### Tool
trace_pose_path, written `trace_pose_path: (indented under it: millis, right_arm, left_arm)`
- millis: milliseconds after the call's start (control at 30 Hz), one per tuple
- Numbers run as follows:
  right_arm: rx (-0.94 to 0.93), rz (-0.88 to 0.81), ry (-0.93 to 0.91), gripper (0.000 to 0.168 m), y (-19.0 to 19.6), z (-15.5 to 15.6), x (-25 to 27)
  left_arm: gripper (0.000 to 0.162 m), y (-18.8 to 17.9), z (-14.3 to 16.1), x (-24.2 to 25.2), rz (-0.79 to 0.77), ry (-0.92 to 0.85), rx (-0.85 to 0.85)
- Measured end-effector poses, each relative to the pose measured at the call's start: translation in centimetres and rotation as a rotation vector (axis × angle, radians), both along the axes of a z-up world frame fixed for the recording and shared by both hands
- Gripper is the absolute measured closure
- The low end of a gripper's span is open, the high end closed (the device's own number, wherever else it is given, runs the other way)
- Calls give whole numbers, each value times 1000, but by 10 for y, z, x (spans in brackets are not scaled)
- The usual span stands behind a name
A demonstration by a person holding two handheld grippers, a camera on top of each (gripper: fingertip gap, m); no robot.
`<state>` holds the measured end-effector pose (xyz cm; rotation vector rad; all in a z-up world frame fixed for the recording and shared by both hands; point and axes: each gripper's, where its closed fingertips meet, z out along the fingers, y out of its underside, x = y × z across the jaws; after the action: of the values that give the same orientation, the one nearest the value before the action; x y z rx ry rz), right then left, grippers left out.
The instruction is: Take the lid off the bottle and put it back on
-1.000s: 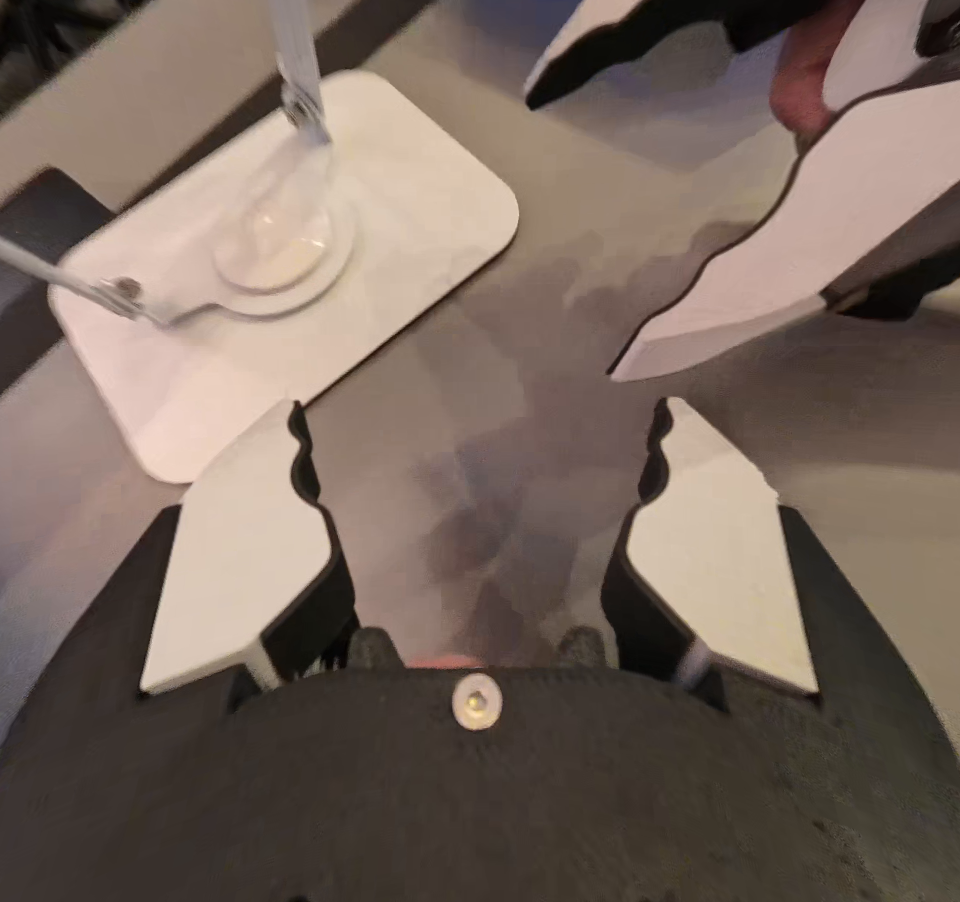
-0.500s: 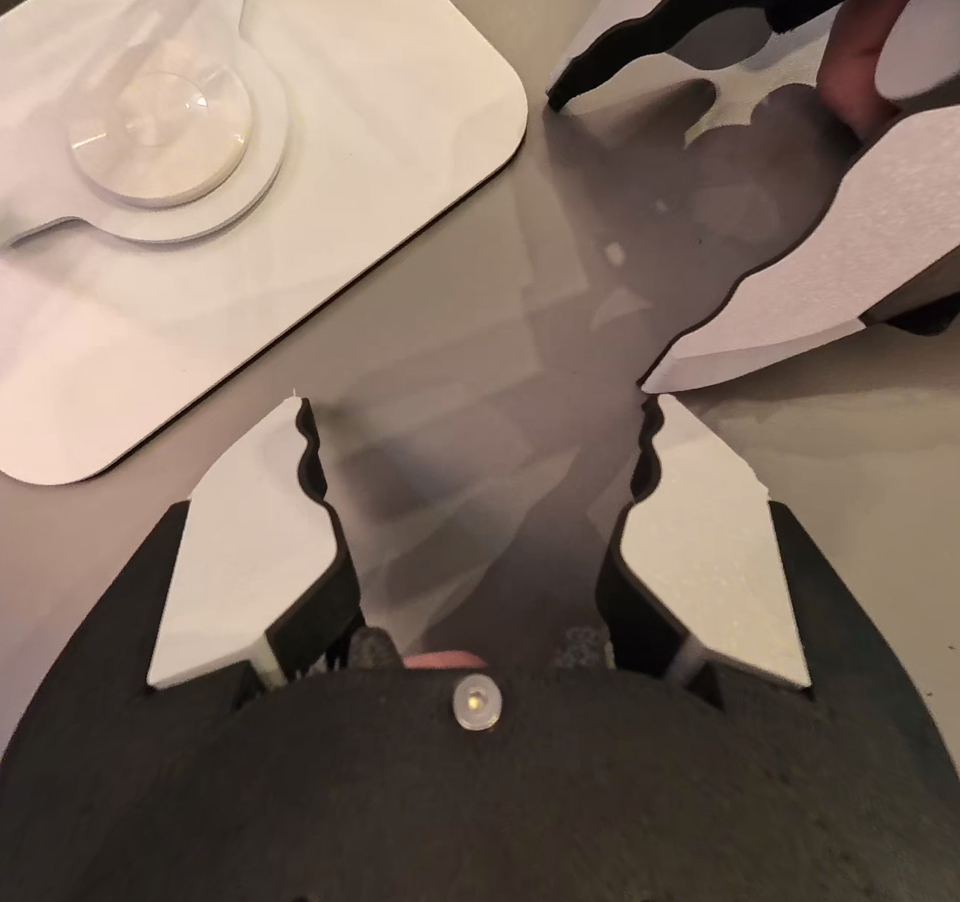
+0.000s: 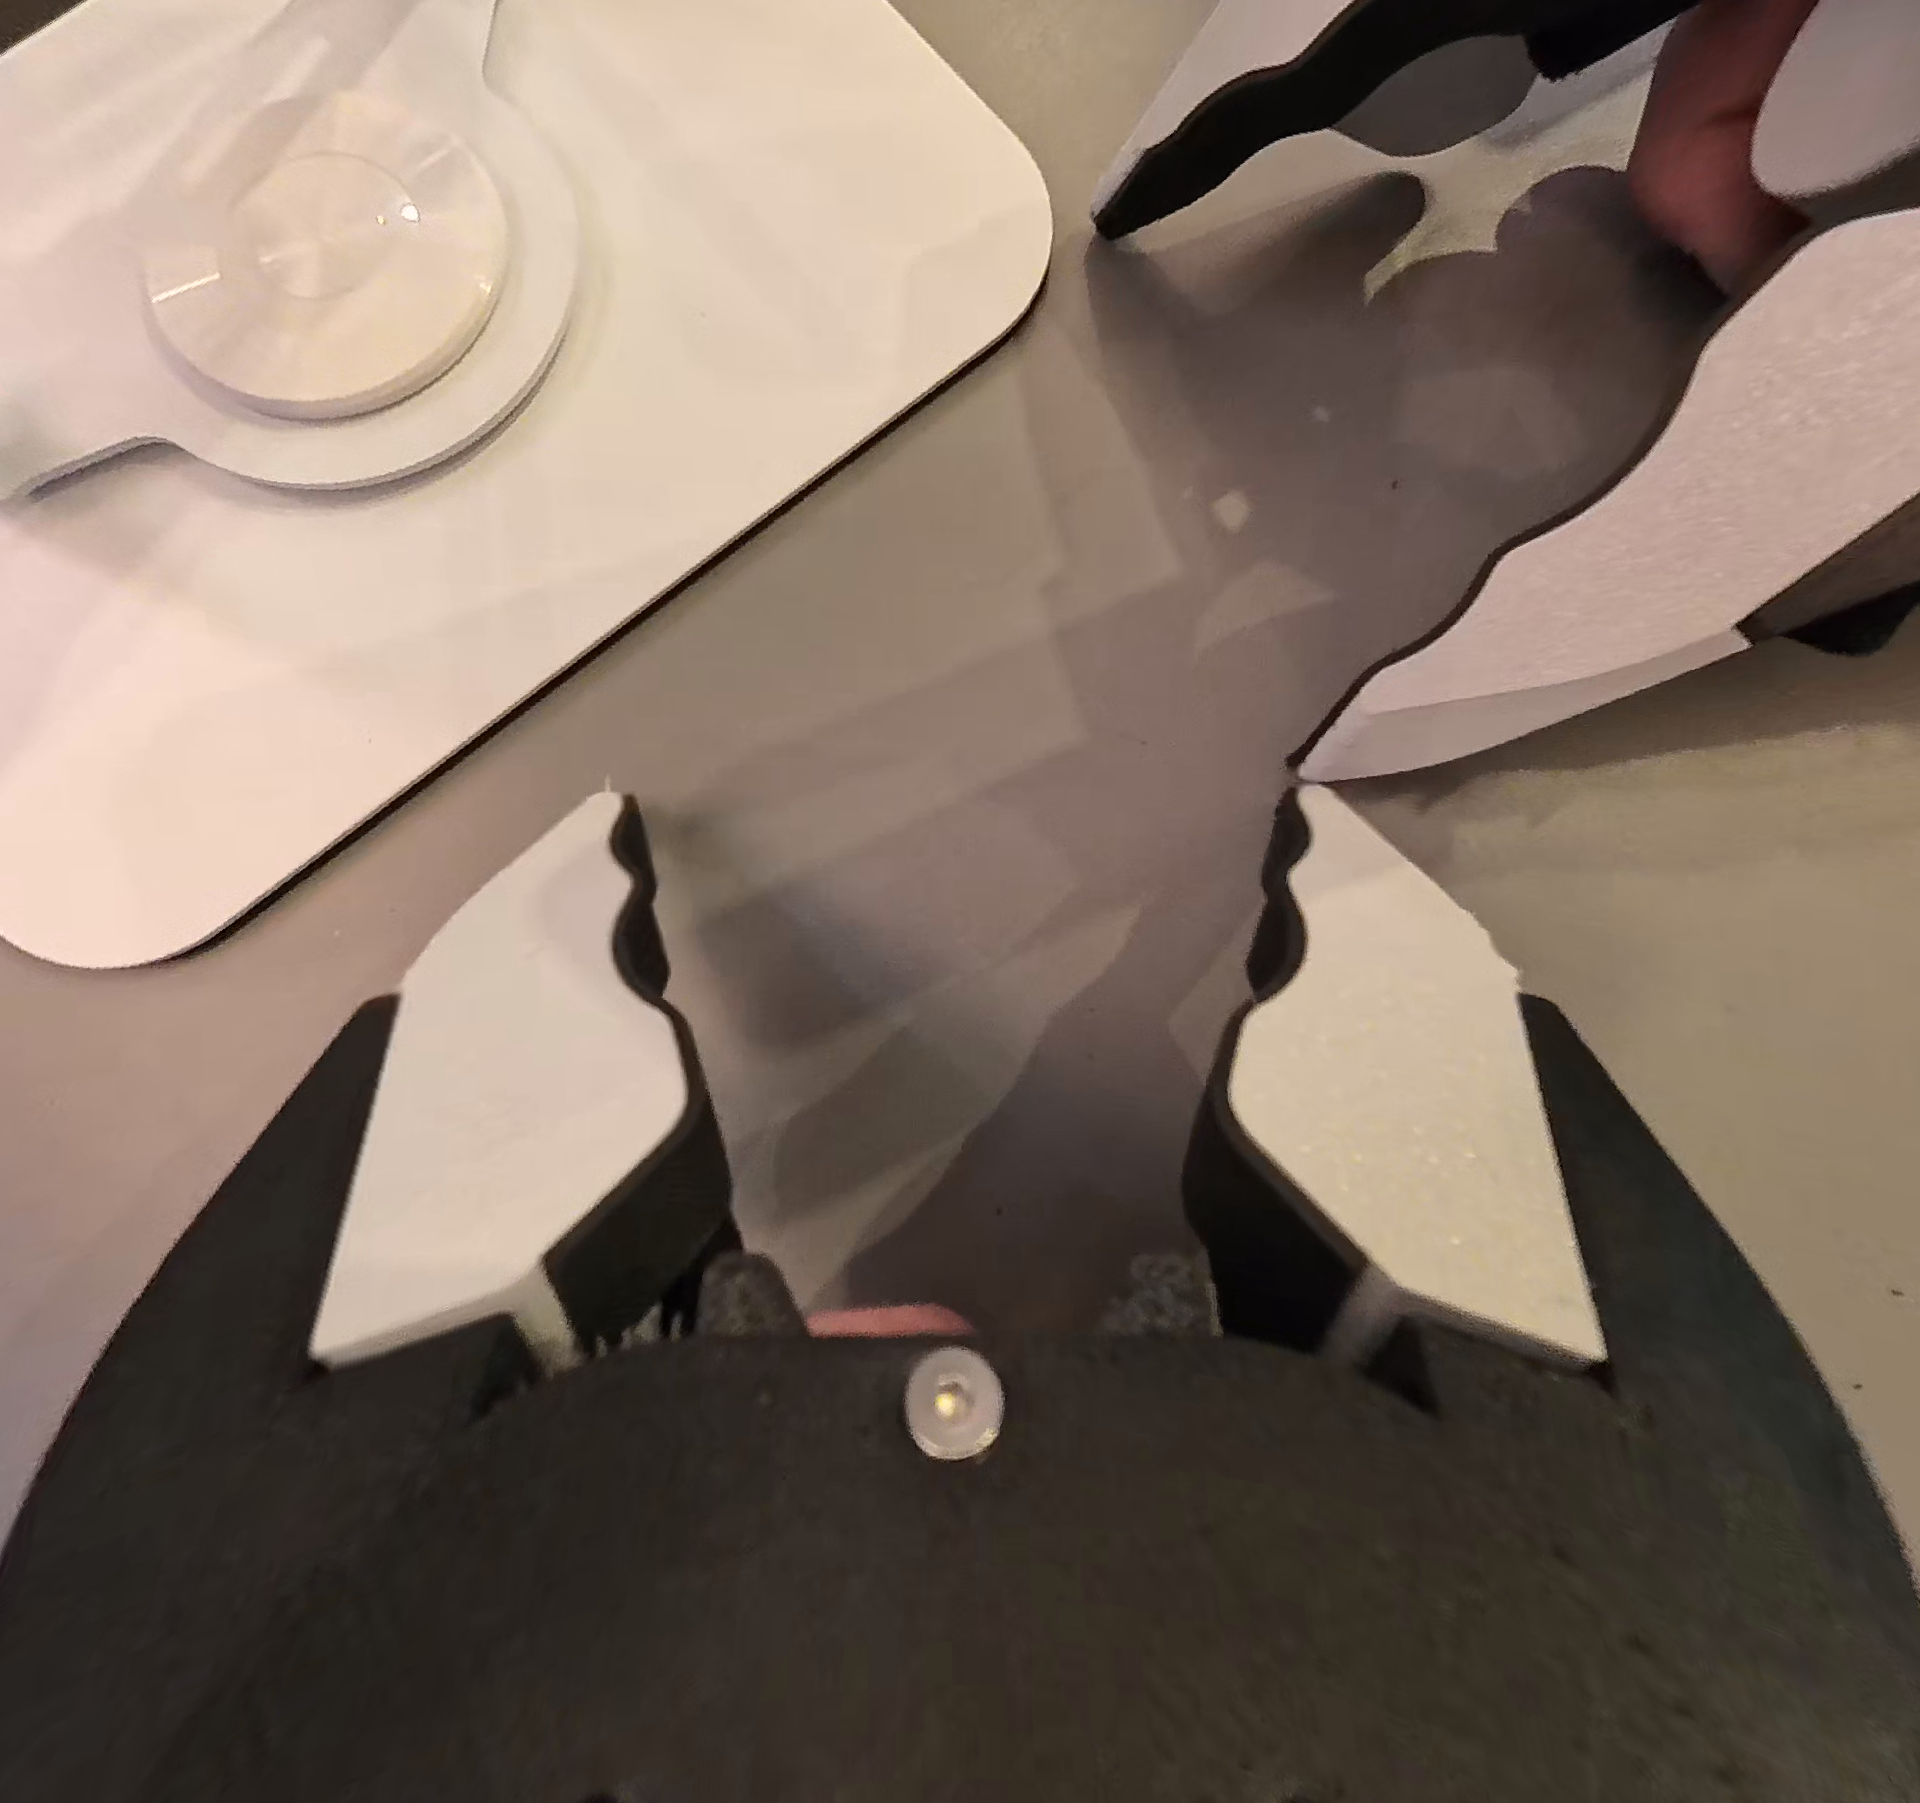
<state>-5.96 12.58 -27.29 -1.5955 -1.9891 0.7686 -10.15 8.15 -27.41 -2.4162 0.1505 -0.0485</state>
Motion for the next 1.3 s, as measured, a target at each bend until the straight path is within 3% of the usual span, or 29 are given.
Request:
trace_pose_path:
  millis: [100,233,300,400,533,633,833,1033,1300]
  right_arm:
    - [0,3,1,63,0,0,0]
    - [-1,11,4,66,1,1,1]
    - [-1,12,4,67,1,1,1]
    - [-2,11,5,68,1,1,1]
    - [-2,9,5,69,2,1,1]
    - [-2,8,6,69,2,1,1]
    - [-2,8,6,69,2,1,1]
    - [-2,7,6,69,2,1,1]
    - [-3,6,7,71,2,1,0]
  left_arm:
    - [60,0,3,1,-9,15,25]
    - [55,-12,29,-2,-9,20,106]
    - [71,-30,58,-10,-17,61,135]
    - [78,-73,118,-46,105,97,243]
    - [74,-141,172,-146,371,277,236]
    - [72,-172,160,-219,489,336,50]
    - [64,-199,89,-311,637,252,-305]
    - [73,-203,44,-338,655,182,-505]
    - [62,-197,12,-337,599,160,-757]
